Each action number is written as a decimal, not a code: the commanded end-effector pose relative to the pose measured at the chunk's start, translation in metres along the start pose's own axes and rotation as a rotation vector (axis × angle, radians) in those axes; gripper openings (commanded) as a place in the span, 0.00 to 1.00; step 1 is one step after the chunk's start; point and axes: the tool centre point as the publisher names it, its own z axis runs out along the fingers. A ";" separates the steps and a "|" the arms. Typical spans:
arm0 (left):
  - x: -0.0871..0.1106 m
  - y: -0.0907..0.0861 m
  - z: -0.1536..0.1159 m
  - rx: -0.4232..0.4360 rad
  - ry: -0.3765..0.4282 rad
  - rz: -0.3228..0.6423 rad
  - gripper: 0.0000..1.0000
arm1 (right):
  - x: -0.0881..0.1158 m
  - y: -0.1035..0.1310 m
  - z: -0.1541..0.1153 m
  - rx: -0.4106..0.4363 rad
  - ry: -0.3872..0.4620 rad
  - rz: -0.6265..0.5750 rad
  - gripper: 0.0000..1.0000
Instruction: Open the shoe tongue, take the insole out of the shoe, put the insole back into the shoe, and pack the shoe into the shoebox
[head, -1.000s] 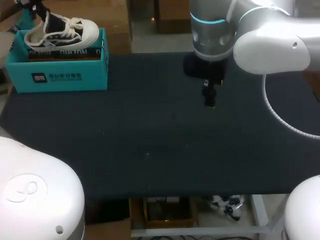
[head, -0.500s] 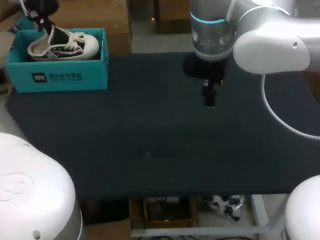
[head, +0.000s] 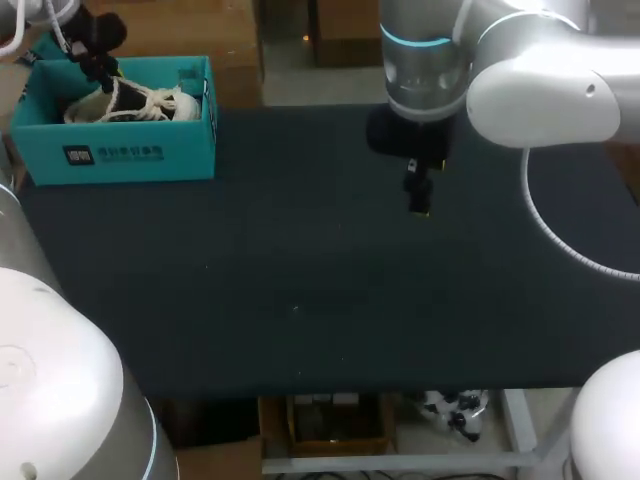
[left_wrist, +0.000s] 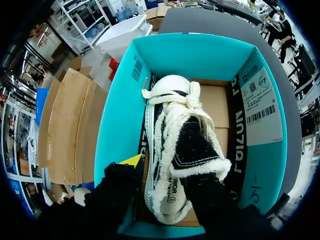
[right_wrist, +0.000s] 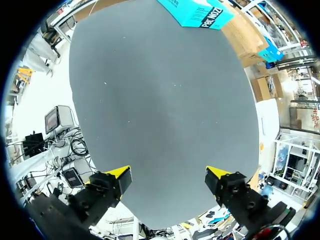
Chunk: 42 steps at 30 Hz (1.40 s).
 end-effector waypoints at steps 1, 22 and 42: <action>0.003 -0.006 -0.025 0.030 0.168 0.011 1.00 | 0.001 0.000 -0.001 0.002 -0.001 0.000 1.00; 0.151 -0.125 -0.126 -0.025 0.035 0.059 1.00 | 0.001 0.000 -0.001 0.002 -0.001 0.000 1.00; 0.264 -0.146 -0.120 -0.111 -0.029 0.024 1.00 | 0.001 0.000 -0.001 0.002 -0.001 0.000 1.00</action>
